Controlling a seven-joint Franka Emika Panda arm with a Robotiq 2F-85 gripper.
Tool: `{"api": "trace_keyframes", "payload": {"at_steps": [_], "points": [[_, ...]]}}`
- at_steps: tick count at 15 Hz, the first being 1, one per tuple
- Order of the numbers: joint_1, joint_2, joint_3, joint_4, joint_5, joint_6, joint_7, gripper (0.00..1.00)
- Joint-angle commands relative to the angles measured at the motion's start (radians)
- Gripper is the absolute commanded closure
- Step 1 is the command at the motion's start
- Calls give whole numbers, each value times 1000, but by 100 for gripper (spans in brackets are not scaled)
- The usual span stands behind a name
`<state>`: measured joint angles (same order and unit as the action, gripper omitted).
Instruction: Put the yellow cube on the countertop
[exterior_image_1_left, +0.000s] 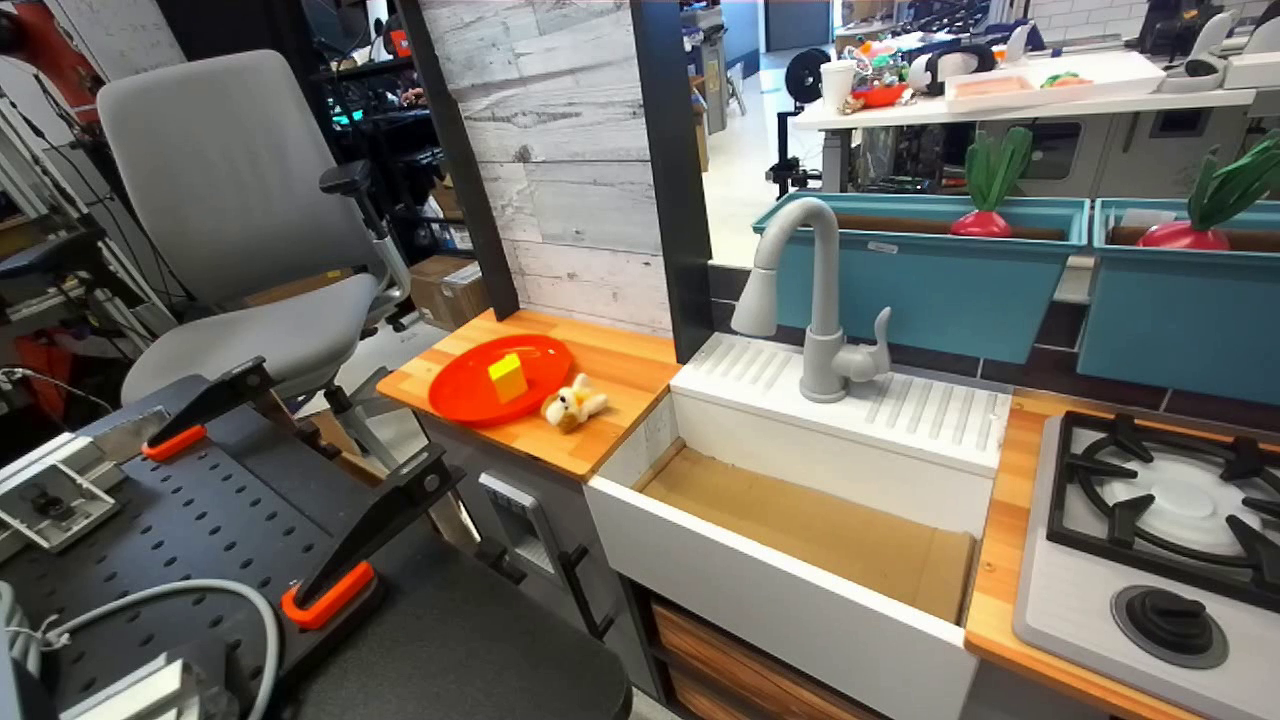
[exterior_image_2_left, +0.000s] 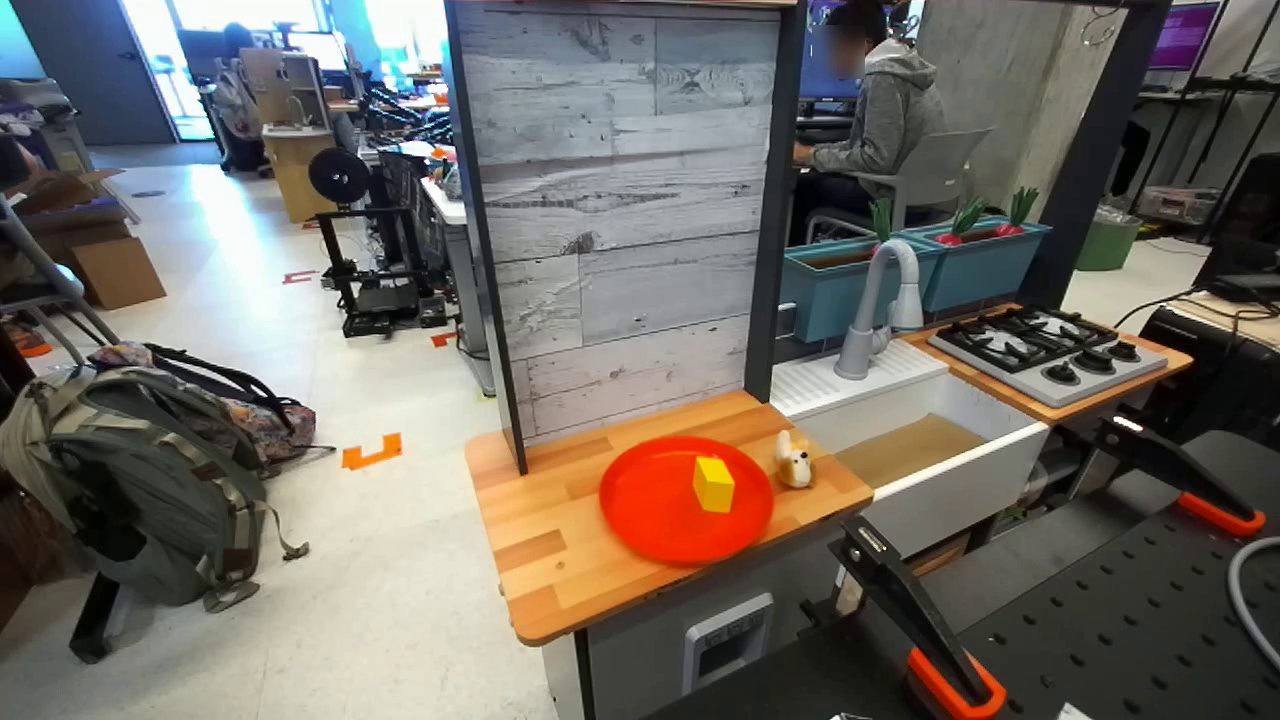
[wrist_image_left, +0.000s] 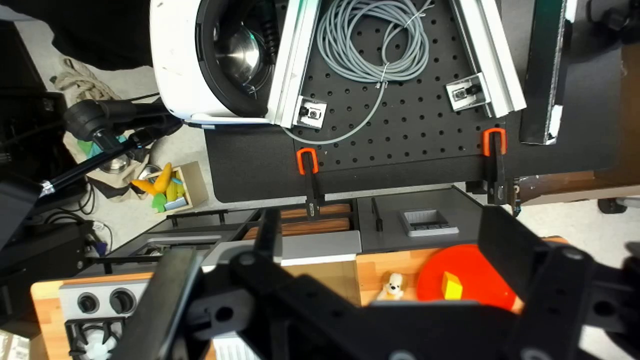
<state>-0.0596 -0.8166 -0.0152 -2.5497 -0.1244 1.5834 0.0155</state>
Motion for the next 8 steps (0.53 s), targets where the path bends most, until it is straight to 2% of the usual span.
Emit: {"api": "trace_keyframes", "payload": {"at_steps": [1,8], "points": [[6,1,-4,2,-2,-2,4,0],[10,7,0,0,8,14,13,0]]}}
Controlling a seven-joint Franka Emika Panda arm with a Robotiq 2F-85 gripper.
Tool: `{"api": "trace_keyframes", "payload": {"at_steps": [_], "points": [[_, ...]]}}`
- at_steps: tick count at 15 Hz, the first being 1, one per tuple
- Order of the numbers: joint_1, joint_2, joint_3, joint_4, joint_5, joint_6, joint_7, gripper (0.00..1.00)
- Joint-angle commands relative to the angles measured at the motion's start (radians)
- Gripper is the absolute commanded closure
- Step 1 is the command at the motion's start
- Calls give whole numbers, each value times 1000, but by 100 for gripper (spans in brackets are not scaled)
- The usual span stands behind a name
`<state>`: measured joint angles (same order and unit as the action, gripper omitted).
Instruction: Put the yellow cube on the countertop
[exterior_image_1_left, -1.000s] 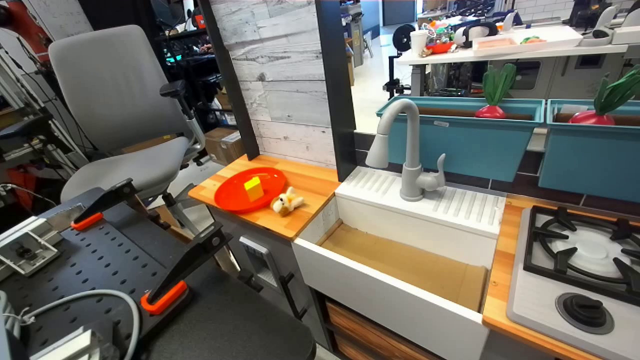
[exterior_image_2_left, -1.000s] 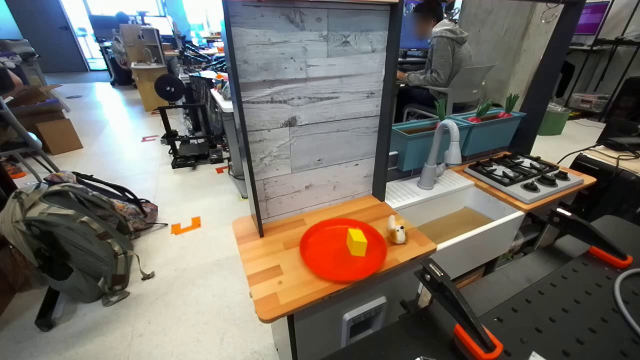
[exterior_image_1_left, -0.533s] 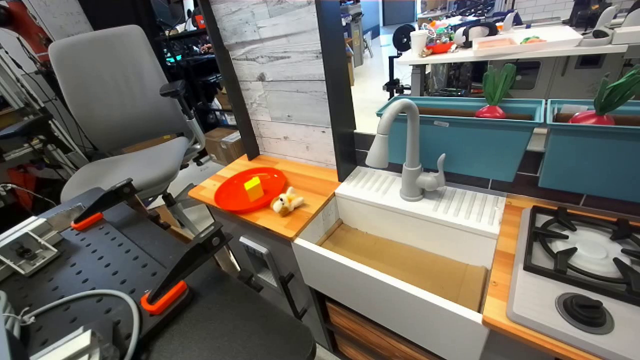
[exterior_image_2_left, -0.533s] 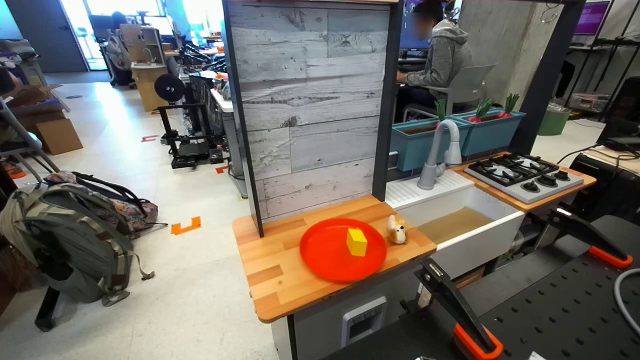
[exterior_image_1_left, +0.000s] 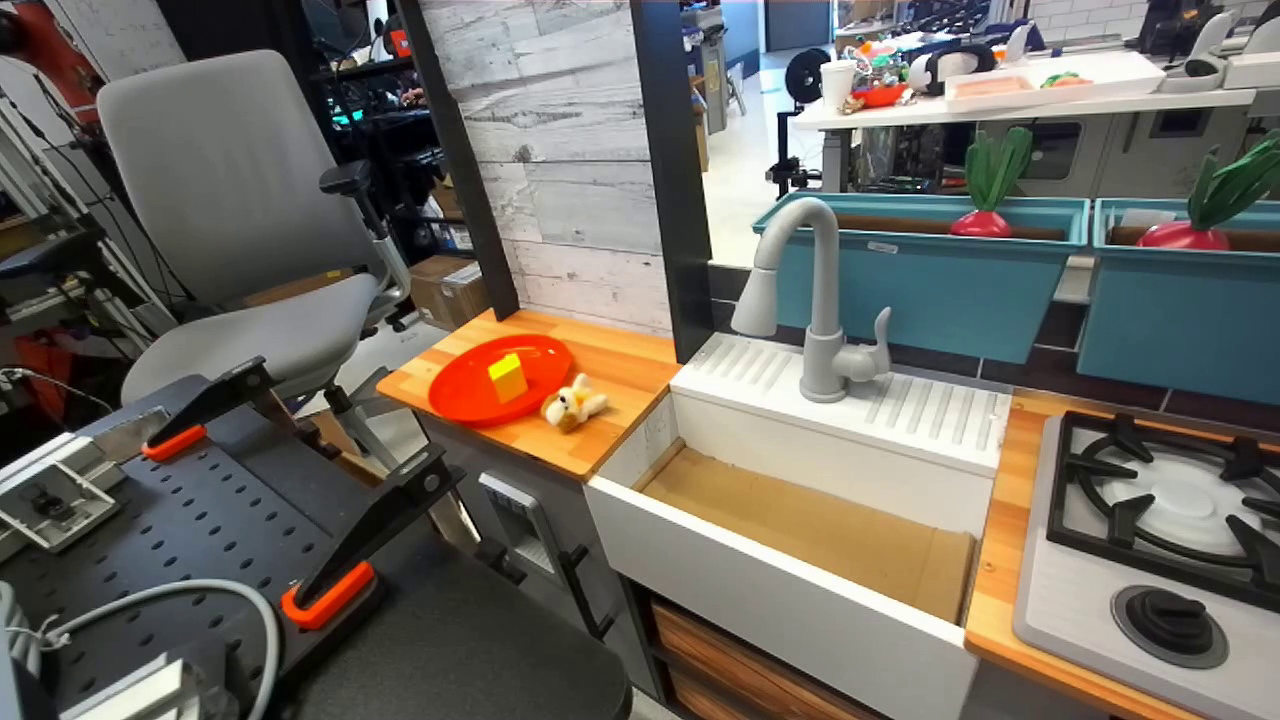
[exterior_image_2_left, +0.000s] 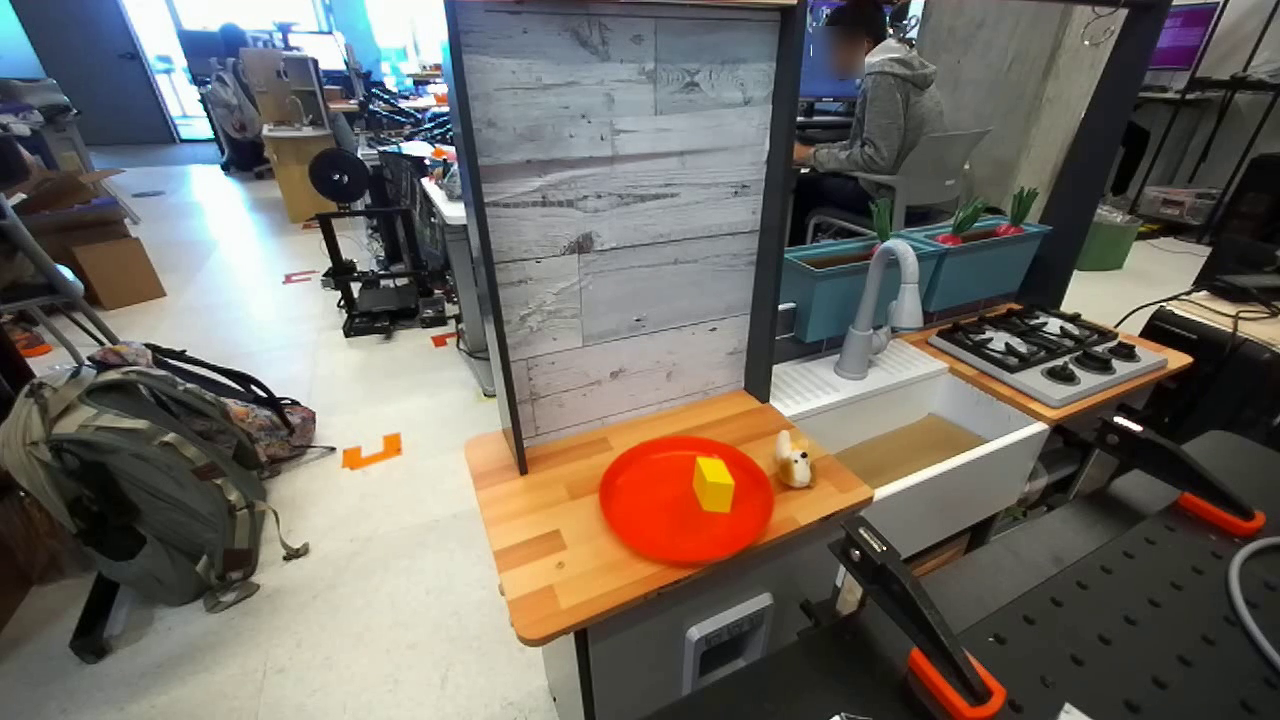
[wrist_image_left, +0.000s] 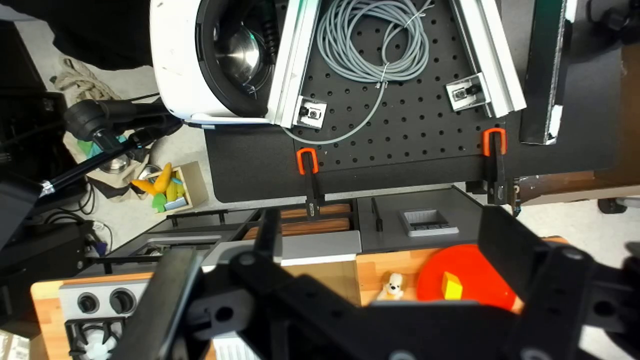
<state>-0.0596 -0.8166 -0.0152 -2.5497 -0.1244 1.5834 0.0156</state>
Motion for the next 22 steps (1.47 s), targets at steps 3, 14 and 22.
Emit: {"api": "trace_keyframes", "payload": {"at_steps": [3,14,22], "points": [[23,48,14,-1,37,70,42,0],[67,468,189,-39,63,612,314,0],[85,990,179,134,-83,971,538,0]]}}
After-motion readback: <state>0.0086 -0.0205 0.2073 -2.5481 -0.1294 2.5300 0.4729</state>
